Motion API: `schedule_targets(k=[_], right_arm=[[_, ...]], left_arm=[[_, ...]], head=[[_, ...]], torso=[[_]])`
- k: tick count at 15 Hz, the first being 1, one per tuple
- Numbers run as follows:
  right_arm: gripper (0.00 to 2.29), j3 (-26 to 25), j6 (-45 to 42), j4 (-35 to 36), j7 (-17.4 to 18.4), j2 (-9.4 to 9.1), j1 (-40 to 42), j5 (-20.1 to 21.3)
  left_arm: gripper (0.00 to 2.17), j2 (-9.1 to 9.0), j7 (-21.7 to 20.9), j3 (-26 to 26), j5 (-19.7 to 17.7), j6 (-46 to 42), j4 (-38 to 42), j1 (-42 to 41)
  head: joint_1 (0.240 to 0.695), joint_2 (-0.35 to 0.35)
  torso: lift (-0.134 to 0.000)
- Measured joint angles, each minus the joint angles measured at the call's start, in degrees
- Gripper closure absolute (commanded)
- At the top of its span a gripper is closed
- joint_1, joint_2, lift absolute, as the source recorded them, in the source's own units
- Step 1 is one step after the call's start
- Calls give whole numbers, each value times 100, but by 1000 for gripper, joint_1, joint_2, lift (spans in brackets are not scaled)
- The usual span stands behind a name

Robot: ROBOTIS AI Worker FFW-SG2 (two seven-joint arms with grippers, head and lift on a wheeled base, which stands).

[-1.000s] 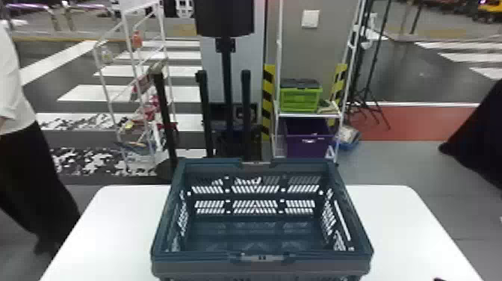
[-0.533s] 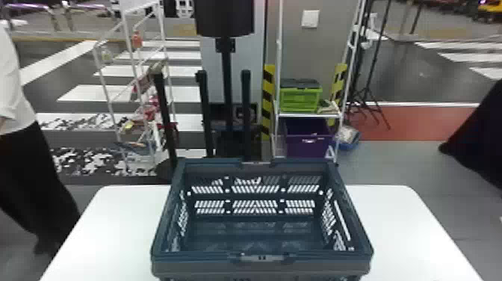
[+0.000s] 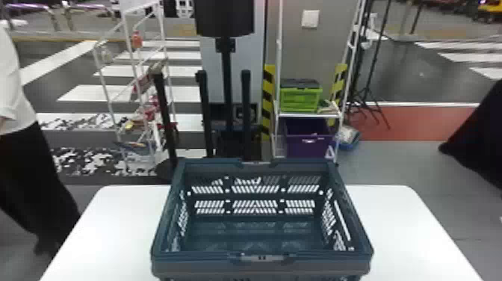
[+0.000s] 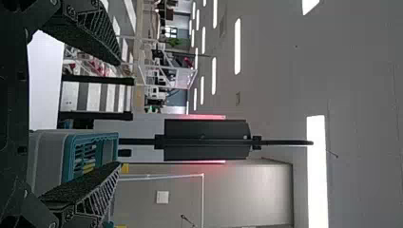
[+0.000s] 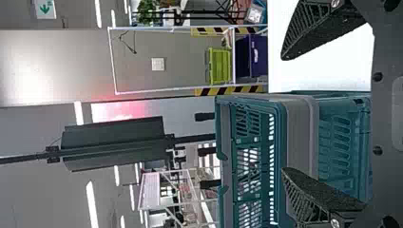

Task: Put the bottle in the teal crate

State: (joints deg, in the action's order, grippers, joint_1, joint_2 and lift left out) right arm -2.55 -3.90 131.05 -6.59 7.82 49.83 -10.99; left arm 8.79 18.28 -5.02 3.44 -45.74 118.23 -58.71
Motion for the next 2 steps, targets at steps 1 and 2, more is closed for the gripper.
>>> schedule_targets(k=[1,2], right_arm=[[53,0,0,0,0,0,0,0],[53,2,0,-1,0,0,0,-1]], left_arm=[[140,-1,0,-2,0,0,0,-1],[140,-1,6,-6,1,0,-1,-2]], head=[[499,0],[499,0]], torso=[[0],[0]])
